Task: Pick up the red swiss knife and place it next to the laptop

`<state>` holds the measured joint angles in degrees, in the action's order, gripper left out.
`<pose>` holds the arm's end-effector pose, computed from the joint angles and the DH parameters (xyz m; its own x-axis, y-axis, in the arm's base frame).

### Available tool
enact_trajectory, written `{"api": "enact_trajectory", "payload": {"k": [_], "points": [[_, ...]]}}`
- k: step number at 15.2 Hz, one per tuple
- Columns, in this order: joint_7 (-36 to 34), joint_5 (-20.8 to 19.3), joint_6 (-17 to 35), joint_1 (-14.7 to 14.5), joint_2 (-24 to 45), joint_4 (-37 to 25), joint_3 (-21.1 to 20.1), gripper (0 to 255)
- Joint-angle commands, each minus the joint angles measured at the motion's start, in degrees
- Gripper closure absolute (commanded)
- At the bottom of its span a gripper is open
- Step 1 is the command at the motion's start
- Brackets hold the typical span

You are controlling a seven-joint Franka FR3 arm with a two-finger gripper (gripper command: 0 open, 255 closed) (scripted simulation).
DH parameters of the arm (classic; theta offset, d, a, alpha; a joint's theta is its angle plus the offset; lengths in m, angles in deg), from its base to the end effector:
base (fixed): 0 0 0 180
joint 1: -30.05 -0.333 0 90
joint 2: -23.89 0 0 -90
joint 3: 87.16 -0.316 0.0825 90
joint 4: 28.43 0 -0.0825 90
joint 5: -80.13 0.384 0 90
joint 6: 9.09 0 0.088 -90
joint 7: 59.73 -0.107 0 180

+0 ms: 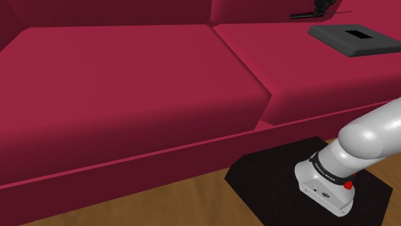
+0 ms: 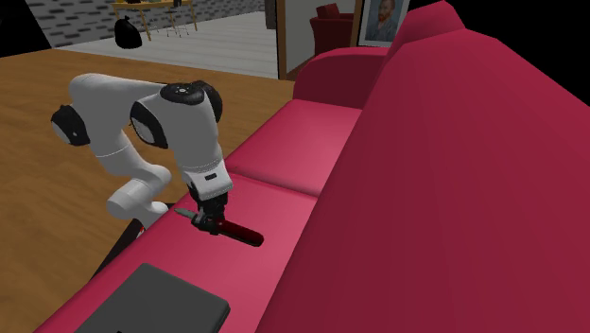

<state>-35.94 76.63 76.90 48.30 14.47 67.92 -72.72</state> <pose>0.4081 -0.2836 0.6499 0.9876 -0.1547 -0.0278 -0.1545 -0.9879 0.0098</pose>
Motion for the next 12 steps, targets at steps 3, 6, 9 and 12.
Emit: {"api": "enact_trajectory", "payload": {"k": [3,6,9,12], "points": [[5.7,-0.4,0.0,2.3,0.8,-1.1,3.3,255],[7.8,-0.6,1.6,3.2,0.9,0.4,4.6,255],[7.6,-0.8,4.0,3.2,0.2,3.4,4.6,255],[7.4,-1.0,6.4,3.2,-0.3,6.3,4.6,255]]}}
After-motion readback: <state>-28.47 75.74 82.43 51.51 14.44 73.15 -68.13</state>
